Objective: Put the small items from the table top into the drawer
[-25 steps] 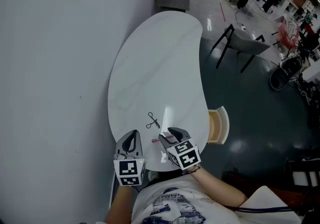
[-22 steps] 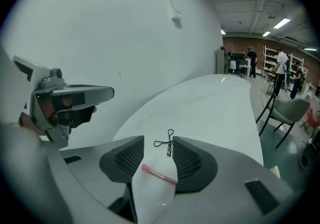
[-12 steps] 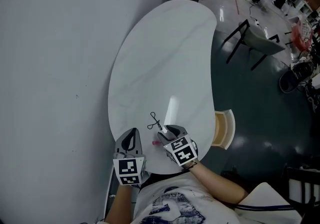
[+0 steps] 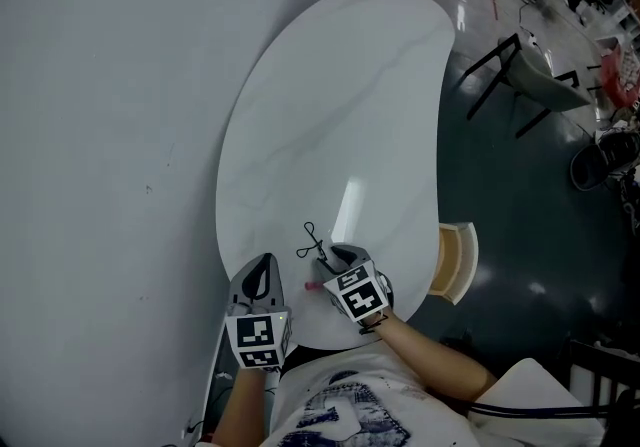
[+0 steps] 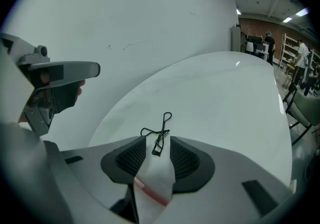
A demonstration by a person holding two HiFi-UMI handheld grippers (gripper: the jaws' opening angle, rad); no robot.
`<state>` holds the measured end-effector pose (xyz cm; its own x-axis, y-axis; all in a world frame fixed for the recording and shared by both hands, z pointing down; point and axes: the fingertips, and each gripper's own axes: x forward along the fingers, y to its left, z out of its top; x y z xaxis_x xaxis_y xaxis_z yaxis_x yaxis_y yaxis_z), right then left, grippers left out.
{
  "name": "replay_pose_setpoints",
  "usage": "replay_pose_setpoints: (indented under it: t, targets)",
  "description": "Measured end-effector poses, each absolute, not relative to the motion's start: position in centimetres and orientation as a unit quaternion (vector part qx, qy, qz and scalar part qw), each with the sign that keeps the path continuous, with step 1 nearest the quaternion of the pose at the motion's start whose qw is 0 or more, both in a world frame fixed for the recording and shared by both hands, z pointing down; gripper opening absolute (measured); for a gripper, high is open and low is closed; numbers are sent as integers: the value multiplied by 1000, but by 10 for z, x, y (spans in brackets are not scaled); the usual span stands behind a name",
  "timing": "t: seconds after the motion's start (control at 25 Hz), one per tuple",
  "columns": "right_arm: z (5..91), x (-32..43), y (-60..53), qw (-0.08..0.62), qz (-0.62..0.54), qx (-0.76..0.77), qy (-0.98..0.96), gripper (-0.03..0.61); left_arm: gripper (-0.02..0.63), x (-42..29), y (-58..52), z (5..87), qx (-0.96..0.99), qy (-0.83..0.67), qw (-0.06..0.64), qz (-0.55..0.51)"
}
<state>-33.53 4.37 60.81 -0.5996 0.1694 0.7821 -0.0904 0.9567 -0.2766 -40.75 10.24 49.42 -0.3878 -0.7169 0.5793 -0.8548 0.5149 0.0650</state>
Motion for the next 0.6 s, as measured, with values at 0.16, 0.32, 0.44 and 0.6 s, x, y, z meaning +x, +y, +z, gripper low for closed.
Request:
replay_pose_setpoints:
  t: [0.16,0.32,0.44,0.6]
  targets:
    - [618,-342,43,455,143,-35,-878,136,20,-413,98,504,470,-824,290,124]
    - [623,-344,43,461,146,-45,-874,116,20,-416,94,508,464,-825,298,125]
    - [625,-348,42,463,145,-52,-873,109,20,-420,92,509,460,-826,300,126]
    - [625,-353,41,468,138,-62,-871,92,20,-424,94,512,454,-827,306,127]
